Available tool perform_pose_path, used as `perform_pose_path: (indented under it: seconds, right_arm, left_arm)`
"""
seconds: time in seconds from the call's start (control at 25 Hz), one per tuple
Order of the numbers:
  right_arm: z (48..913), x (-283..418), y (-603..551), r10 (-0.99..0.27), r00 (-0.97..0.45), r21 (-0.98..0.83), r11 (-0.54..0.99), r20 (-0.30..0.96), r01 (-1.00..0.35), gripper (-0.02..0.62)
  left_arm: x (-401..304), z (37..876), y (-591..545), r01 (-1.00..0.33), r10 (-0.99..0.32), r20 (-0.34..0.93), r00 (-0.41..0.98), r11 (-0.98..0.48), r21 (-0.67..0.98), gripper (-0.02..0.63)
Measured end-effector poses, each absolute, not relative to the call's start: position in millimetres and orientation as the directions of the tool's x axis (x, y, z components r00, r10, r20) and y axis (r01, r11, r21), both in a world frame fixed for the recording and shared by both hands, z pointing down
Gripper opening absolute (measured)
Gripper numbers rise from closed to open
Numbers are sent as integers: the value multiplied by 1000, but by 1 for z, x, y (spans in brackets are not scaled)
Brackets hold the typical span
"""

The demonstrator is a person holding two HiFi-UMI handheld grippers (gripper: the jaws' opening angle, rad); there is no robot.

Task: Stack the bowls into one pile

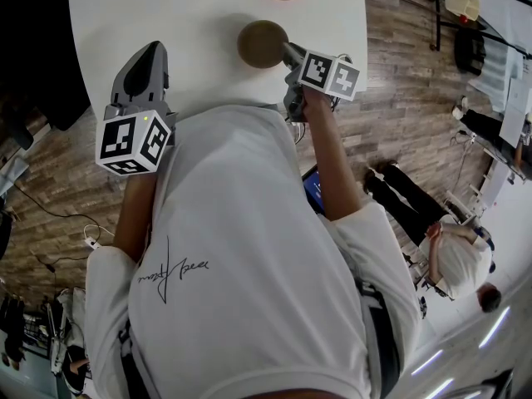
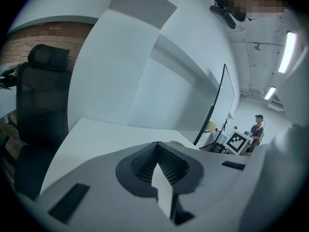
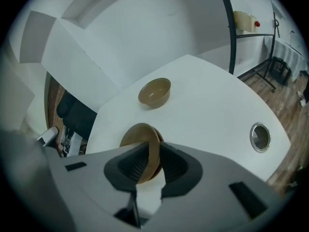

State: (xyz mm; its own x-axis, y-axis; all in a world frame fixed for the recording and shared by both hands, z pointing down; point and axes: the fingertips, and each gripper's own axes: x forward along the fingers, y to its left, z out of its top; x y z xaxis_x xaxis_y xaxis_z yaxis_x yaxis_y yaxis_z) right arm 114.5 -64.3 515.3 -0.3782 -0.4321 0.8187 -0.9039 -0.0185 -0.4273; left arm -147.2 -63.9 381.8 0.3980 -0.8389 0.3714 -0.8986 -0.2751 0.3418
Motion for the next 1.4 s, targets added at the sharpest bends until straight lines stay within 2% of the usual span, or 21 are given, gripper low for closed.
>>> perform_pose_path:
  seconds: [0.84,1.4]
  right_arm:
    - [494,130,-66,-462,-383,-427,11,800,-904,77]
    - [482,138,-73,-484,-379,-411,44,788,-910,31]
  left_arm:
    - [-137,380,-67,-891,-830,368,420,-300,340,6]
    - [-133,380,-67,-886,-818,374,436,-319,336,6]
